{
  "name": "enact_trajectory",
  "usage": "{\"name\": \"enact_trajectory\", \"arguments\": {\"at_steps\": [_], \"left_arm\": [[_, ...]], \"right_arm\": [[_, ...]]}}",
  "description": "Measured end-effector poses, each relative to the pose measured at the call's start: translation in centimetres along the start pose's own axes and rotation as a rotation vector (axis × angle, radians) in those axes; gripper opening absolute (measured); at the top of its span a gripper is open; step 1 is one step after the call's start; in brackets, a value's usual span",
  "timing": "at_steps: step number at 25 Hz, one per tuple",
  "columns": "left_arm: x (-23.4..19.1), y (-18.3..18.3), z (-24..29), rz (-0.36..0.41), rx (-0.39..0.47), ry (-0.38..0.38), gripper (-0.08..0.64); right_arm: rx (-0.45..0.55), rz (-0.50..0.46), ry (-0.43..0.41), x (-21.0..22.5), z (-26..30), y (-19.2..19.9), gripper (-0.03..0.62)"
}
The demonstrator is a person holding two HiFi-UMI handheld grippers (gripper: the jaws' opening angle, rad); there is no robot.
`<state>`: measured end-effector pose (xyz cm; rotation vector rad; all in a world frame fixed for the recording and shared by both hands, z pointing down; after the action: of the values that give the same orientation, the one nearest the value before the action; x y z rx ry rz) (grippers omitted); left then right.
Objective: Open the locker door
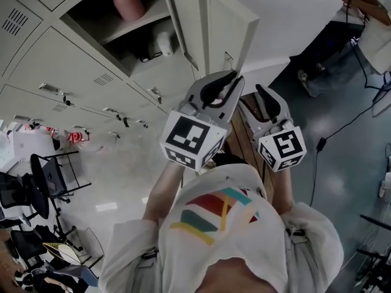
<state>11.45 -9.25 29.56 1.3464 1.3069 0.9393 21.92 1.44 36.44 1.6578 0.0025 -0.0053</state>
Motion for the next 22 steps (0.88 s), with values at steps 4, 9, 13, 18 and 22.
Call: {"name": "enact_trajectory", "arguments": {"at_steps": [4, 9, 13, 18, 22], "left_arm": [[-0.5, 0.3, 1.1, 0.004, -0.015, 0.012, 0.055], [-1.7, 0.6, 2.3, -0.023, -0.025, 0.025, 0.058], [-1.7, 0.9, 3.5, -0.014, -0.022, 0.044, 0.058], [-1.8, 1.2, 4.9, -0.012, -0.033, 0.075, 0.058], [-1.9, 1.4, 5.7, -0.015, -0.032, 0.087, 0.06]], "right_arm": [[-0.004, -0.001, 0.029, 0.4, -0.4, 0.0, 0.238], [-0.005, 0.0, 0.056, 0.8, -0.7, 0.0, 0.238], [-0.007, -0.002, 0.086, 1.3, -0.9, 0.0, 0.238], [-0.012, -0.007, 0.117, 1.9, -1.2, -0.1, 0.238], [-0.018, -0.01, 0.129, 2.2, -1.2, -0.1, 0.238]]}}
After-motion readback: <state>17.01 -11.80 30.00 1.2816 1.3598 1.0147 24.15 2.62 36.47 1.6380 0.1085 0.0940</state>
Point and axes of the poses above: the fingertips, and each gripper's own axes: z forward along the fingers, x to its right, y out of its underside, the point moved 9 cm from there along -z, backward along the fingers, and after that the axes turned 15 degrees about x, right-handed, at the moved point
